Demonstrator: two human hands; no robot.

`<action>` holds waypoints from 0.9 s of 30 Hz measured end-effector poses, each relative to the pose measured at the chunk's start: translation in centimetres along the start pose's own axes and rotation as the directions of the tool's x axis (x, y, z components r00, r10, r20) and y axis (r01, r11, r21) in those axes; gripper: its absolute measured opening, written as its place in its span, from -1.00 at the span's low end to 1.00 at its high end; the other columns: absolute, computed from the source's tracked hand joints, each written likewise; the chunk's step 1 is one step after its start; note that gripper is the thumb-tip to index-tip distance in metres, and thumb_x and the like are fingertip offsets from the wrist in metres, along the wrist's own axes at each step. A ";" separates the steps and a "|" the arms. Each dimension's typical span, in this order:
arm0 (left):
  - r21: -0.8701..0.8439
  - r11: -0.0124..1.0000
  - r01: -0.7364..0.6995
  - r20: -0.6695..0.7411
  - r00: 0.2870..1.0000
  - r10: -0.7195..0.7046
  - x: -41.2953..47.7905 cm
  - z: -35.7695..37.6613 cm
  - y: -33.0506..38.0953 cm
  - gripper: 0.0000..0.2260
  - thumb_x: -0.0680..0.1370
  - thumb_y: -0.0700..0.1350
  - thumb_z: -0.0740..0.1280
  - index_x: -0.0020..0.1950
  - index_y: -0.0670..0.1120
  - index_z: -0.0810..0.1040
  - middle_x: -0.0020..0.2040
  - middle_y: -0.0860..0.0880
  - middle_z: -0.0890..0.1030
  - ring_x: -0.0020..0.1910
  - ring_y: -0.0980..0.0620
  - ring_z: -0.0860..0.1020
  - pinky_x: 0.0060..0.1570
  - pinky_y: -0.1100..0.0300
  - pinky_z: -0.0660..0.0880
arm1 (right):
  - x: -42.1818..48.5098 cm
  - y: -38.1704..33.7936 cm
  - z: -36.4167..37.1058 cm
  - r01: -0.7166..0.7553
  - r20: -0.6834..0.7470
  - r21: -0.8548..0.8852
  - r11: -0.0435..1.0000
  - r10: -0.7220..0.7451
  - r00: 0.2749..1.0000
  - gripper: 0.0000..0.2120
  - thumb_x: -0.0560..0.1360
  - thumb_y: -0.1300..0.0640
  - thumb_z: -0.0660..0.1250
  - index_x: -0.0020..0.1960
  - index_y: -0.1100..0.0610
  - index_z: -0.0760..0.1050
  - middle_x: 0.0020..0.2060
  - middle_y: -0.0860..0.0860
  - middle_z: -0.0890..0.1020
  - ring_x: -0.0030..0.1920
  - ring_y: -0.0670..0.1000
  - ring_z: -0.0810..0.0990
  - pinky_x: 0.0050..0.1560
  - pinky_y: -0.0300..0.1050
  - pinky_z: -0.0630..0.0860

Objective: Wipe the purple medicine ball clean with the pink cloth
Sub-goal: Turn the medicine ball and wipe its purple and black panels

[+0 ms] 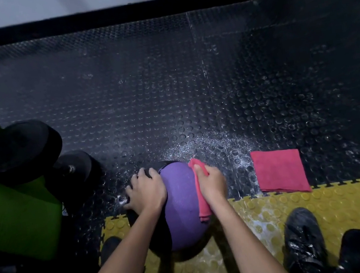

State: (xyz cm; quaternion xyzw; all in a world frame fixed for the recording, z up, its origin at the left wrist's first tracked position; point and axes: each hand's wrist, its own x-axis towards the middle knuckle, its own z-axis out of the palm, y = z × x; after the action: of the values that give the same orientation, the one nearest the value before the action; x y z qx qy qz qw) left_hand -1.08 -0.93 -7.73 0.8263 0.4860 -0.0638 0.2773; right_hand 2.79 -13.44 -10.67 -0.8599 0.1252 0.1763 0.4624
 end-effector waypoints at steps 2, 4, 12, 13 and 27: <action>-0.009 1.000 0.001 0.000 1.000 -0.001 0.2 0.0 -0.4 -0.61 0.58 0.05 0.01 0.32 -0.01 0.42 0.38 -0.08 0.40 0.35 -0.18 0.32 0.28 -0.30 0.20 | -1.7 0.1 0.7 0.150 -0.085 -0.069 0.986 -0.156 0.984 -0.67 0.53 -0.06 0.21 0.18 0.07 0.54 0.13 -0.03 0.53 0.12 0.04 0.44 0.07 -0.17 0.34; -0.035 0.999 -0.004 -0.007 1.000 0.004 0.6 -0.2 -0.9 -0.61 0.58 0.05 0.00 0.30 0.00 0.44 0.36 -0.06 0.42 0.33 -0.18 0.34 0.27 -0.28 0.23 | -3.8 0.2 1.4 0.333 -0.134 -0.039 0.942 -0.336 0.932 -0.63 0.49 -0.14 0.20 0.20 -0.02 0.53 0.09 -0.16 0.47 0.12 -0.04 0.34 0.09 -0.19 0.29; -0.111 0.994 -0.022 -0.032 0.999 0.019 1.0 -0.3 -2.0 -0.59 0.59 0.09 0.01 0.37 0.04 0.41 0.37 -0.05 0.43 0.32 -0.15 0.38 0.30 -0.21 0.27 | -0.2 2.1 0.5 -0.096 0.049 0.183 0.978 0.089 0.995 -0.66 0.55 -0.05 0.16 0.14 0.13 0.55 -0.08 0.02 0.58 -0.14 -0.02 0.52 -0.13 -0.21 0.38; -0.110 0.994 -0.023 -0.034 0.999 0.019 1.0 -0.3 -2.0 -0.59 0.59 0.09 0.01 0.38 0.04 0.41 0.37 -0.04 0.44 0.31 -0.14 0.38 0.30 -0.20 0.26 | -1.0 1.6 0.7 -0.025 -0.003 0.087 0.996 0.026 1.000 -0.67 0.55 -0.04 0.18 0.17 0.11 0.54 0.02 0.02 0.56 -0.05 -0.01 0.49 -0.06 -0.21 0.36; -0.229 0.973 0.007 -0.060 0.998 -0.022 1.8 -1.0 -3.2 -0.67 0.59 0.05 0.08 0.26 0.07 0.50 0.29 -0.04 0.51 0.26 -0.17 0.43 0.28 -0.11 0.32 | 2.3 3.1 -1.9 -0.291 0.113 0.412 0.863 0.268 0.957 -0.67 0.54 -0.07 0.18 0.16 0.11 0.50 -0.11 0.07 0.62 -0.15 0.07 0.59 -0.10 -0.04 0.54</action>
State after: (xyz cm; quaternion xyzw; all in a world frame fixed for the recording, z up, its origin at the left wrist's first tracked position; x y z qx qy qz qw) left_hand -3.03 2.18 -8.82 0.7869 0.5044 0.0160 0.3550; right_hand 4.06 -16.81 -12.96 -0.7065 0.2718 0.2321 0.6109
